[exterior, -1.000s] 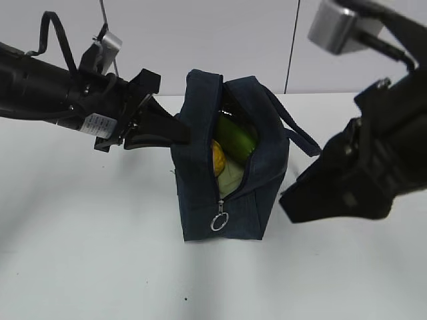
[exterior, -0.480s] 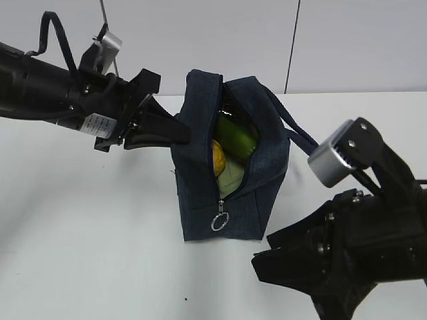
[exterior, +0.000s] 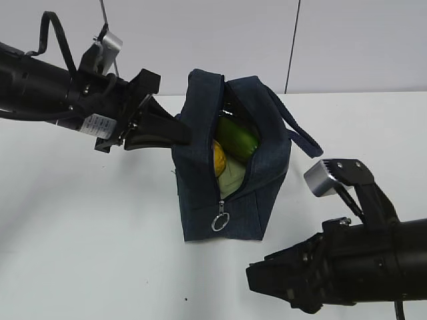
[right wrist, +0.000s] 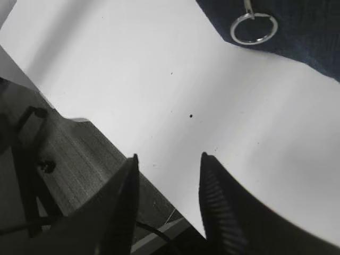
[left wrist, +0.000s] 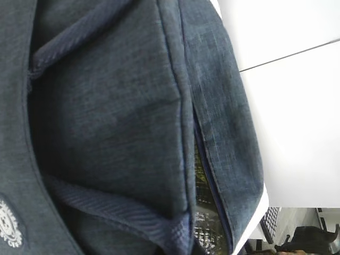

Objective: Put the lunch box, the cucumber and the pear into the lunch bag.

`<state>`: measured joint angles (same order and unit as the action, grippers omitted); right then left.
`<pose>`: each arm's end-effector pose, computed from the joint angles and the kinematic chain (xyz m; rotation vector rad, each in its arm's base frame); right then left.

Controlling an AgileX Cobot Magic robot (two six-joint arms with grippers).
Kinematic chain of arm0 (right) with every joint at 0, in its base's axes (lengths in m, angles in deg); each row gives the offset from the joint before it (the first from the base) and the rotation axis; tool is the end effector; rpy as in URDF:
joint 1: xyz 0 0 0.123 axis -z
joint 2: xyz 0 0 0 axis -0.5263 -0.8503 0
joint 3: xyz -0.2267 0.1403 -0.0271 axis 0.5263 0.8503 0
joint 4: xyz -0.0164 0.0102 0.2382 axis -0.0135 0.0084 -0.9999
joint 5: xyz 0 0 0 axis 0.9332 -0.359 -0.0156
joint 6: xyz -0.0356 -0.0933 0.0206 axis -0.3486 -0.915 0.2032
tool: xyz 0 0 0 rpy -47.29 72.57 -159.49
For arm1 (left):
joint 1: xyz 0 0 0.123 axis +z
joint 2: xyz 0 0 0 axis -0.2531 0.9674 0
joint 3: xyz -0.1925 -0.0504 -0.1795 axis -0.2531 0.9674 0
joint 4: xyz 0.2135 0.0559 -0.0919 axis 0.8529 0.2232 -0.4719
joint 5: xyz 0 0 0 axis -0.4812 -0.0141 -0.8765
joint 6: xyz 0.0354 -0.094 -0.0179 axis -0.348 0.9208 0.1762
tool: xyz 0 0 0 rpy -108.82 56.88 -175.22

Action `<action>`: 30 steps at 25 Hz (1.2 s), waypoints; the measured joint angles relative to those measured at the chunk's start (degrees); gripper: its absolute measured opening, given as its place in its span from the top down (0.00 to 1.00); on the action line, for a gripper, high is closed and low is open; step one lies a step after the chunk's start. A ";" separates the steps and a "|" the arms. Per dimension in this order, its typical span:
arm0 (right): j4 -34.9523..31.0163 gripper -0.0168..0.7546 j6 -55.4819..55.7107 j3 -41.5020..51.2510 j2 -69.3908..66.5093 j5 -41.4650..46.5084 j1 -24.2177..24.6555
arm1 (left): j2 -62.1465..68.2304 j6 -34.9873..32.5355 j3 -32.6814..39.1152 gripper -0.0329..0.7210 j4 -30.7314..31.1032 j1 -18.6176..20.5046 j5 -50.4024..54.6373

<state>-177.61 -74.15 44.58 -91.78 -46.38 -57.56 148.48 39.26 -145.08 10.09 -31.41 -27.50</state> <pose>0.1786 0.1454 0.1728 -0.5431 2.3097 0.9735 0.2952 -0.1700 0.2234 0.3602 2.4472 -1.3305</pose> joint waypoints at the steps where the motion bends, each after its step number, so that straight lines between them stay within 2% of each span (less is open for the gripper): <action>1: -1.07 0.58 -1.19 0.00 -0.72 -0.23 0.00 | 0.00 0.00 0.00 0.95 0.06 0.00 0.12; 6: -3.99 0.58 -14.84 0.00 -2.81 -0.64 0.00 | 0.00 0.00 0.00 0.95 0.57 0.00 0.37; 11: -4.36 0.58 -26.55 -0.51 -3.13 -5.86 0.00 | 0.00 -0.80 0.00 0.95 0.69 0.00 0.42; 19: -4.78 0.58 -34.41 -5.83 -9.33 -5.80 0.00 | 0.00 -1.60 0.00 0.94 0.63 0.00 0.42; 24: -4.78 0.51 -37.23 -9.81 -16.47 -3.18 0.00 | 0.00 -3.24 0.00 0.94 -0.38 0.00 0.42; 30: -4.78 0.49 -37.73 -15.41 -23.80 -3.83 0.00 | 0.00 -4.23 0.00 0.94 -1.77 0.00 0.42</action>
<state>-182.39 -111.89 29.17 -115.57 -50.21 -57.56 148.48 35.03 -145.08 8.32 -31.41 -27.07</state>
